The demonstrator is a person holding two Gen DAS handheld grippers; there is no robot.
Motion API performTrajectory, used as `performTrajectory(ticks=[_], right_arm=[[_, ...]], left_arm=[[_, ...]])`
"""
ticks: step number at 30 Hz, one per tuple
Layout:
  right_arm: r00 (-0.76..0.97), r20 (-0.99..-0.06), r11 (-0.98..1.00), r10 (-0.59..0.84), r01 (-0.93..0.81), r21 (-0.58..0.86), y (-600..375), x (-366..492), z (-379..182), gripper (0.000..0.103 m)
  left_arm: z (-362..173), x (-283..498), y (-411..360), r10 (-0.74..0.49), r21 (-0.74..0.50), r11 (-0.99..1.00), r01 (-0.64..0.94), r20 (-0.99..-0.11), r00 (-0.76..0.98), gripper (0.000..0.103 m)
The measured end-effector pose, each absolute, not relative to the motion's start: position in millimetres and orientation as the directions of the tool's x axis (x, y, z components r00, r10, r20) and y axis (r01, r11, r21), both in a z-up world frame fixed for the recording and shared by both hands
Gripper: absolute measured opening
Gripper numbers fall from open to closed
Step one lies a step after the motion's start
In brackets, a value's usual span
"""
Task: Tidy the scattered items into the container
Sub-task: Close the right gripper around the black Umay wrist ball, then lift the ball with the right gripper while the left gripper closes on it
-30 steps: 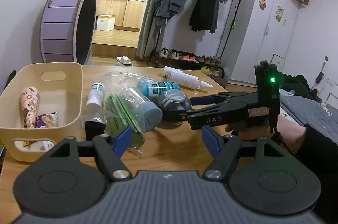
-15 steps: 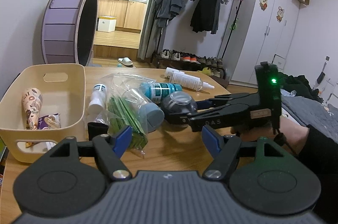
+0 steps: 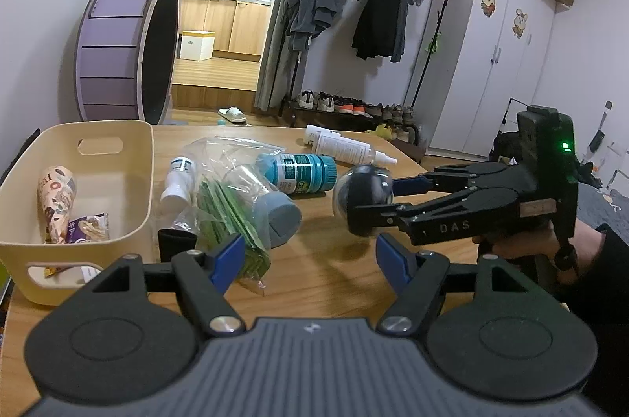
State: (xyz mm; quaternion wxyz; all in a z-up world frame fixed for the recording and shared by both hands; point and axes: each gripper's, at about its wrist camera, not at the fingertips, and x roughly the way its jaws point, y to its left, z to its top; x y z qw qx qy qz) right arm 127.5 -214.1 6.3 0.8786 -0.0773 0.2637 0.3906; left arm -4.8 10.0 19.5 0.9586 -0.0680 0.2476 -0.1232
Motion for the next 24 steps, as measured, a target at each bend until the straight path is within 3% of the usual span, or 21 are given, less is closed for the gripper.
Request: performTrajectory(ticks=[14, 18, 24], right_arm=[[0.527, -0.53, 0.64, 0.664, -0.767, 0.038, -203.9, 121.4, 4.3, 0.07], [0.511, -0.513, 0.623, 0.69, -0.78, 0.062, -213.7, 116.2, 12.5, 0.084], [0.521, -0.519, 0.637, 0.677, -0.768, 0.06, -231.5, 112.2, 12.8, 0.086]], left_arm=[[18.8, -2.0, 10.2, -0.271, -0.186, 0.961, 0.206, -0.463, 0.844, 0.072], [18.9, 0.4, 7.7, -0.276, -0.187, 0.959, 0.212, -0.463, 0.842, 0.072], [15.5, 8.4, -6.1, -0.293, -0.177, 0.955, 0.236, -0.471, 0.832, 0.072]])
